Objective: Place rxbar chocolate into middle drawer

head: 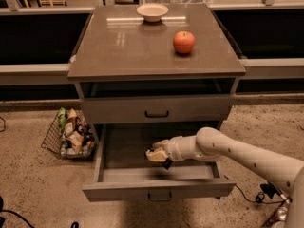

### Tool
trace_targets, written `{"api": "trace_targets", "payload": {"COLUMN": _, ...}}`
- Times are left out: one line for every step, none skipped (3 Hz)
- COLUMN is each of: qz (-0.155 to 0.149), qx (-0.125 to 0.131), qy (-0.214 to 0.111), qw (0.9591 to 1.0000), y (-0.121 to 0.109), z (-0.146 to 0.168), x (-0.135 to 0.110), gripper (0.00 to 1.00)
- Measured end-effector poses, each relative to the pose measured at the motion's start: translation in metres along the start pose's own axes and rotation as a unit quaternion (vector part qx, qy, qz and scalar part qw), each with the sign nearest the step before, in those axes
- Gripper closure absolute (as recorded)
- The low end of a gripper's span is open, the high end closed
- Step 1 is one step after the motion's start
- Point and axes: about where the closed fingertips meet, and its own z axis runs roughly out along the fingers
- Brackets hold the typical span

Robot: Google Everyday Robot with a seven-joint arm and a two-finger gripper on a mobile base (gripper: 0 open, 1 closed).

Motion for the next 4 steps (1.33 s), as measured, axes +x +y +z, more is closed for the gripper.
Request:
{"api": "trace_targets", "payload": {"qz": 0.017, "qx": 0.019, "qy": 0.014, "qw": 0.9996, "y": -0.038, "z": -0.006, "x": 0.017, "gripper": 0.59}}
{"api": "trace_targets", "payload": {"qz": 0.034, "qx": 0.027, "qy": 0.017, "qw": 0.9989, "y": -0.063, "z": -0.009, "x": 0.032, "gripper": 0.36}}
{"api": "trace_targets", "payload": {"qz": 0.043, "qx": 0.026, "qy": 0.02, "qw": 0.9985, "y": -0.079, "z": -0.009, "x": 0.041, "gripper": 0.13}}
{"api": "trace_targets", "payload": {"qz": 0.046, "qx": 0.024, "qy": 0.017, "qw": 0.9985, "y": -0.085, "z": -0.012, "x": 0.044, "gripper": 0.0}}
